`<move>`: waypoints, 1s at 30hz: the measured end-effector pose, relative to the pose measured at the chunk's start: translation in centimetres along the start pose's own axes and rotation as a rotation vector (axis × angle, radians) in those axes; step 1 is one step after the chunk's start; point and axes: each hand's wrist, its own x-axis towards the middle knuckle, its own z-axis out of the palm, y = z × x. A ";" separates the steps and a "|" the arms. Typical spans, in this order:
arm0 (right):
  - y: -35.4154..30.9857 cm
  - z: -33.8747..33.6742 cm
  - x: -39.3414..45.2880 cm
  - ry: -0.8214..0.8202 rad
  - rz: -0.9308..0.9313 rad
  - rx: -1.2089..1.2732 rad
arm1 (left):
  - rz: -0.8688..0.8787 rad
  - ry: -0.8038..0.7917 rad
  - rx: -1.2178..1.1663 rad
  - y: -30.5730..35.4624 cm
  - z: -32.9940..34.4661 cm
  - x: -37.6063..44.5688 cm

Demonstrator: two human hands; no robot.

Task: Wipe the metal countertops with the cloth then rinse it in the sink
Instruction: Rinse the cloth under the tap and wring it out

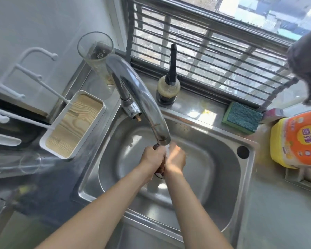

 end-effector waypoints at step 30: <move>-1.0 -1.8 -0.1 0.187 -0.159 0.034 | -0.019 -0.071 0.047 -0.9 0.7 -1.1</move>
